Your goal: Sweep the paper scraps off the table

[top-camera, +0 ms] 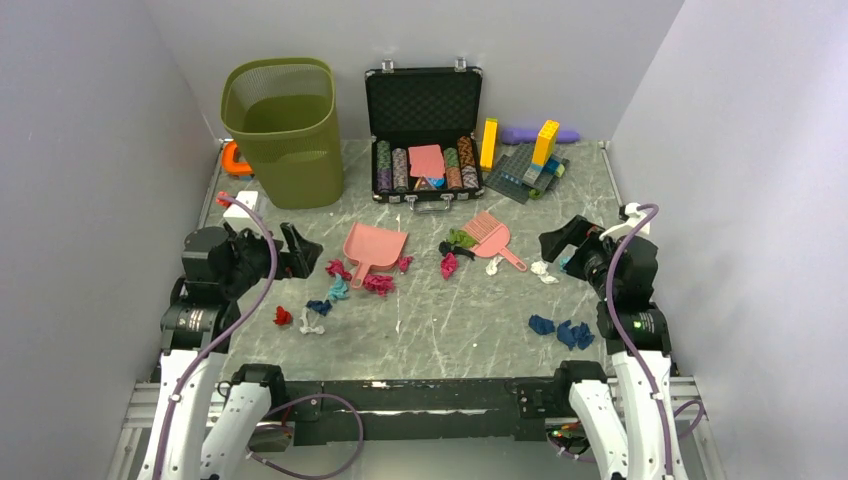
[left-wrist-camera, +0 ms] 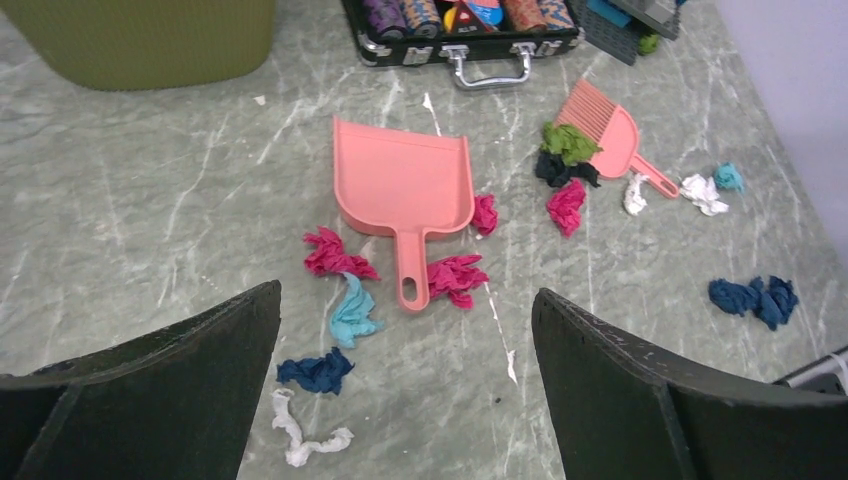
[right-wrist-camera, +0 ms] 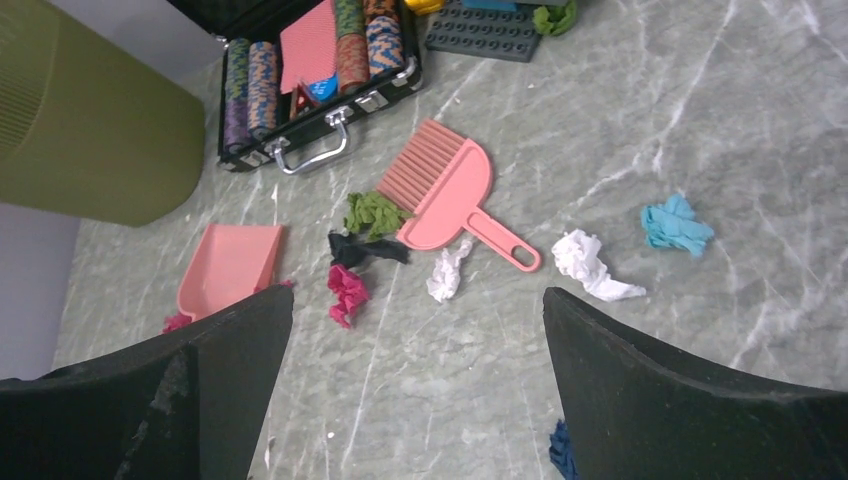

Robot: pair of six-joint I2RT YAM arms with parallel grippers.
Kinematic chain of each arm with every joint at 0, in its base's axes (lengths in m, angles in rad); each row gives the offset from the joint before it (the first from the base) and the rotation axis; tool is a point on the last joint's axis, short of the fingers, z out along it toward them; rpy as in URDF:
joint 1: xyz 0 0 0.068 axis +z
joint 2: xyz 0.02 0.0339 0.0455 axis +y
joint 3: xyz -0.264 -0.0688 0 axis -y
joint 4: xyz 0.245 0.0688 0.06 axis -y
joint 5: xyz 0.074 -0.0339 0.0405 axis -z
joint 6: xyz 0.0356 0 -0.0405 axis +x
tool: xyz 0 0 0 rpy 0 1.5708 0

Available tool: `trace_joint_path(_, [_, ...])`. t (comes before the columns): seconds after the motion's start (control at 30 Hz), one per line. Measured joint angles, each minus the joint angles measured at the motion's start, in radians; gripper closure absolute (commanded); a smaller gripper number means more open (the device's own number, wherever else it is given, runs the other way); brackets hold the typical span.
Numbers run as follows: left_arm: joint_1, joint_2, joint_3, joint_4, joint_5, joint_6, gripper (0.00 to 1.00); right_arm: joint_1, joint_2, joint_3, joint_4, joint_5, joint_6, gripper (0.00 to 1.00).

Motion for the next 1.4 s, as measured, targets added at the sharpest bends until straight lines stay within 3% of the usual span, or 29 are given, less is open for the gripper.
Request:
trace_joint_path(0.37, [0.0,-0.013,0.0,-0.012,0.007,0.063,0.01,0.0,-0.059,0.002,-0.045,0.051,0.002,0.0])
trace_joint_path(0.7, [0.0,-0.084,-0.016,-0.055,-0.193,0.024,0.01,0.0,-0.079,0.001,-0.073,0.077,0.007,0.0])
trace_joint_path(0.9, [0.0,-0.1,-0.041,-0.048,-0.182,0.015,0.01,0.0,-0.1,0.001,-0.075,0.08,0.007,0.0])
trace_joint_path(1.23, [-0.008,0.121,-0.065,-0.008,0.031,0.015,0.01,0.0,0.028,-0.033,-0.03,0.024,0.014,0.01])
trace_joint_path(1.3, [-0.047,0.172,-0.063,-0.012,0.018,0.007,0.01,0.001,0.117,-0.033,-0.015,-0.004,0.003,0.02])
trace_joint_path(1.4, [-0.198,0.262,-0.026,-0.048,-0.084,0.003,0.01,0.012,0.224,-0.033,-0.012,-0.029,-0.01,0.04])
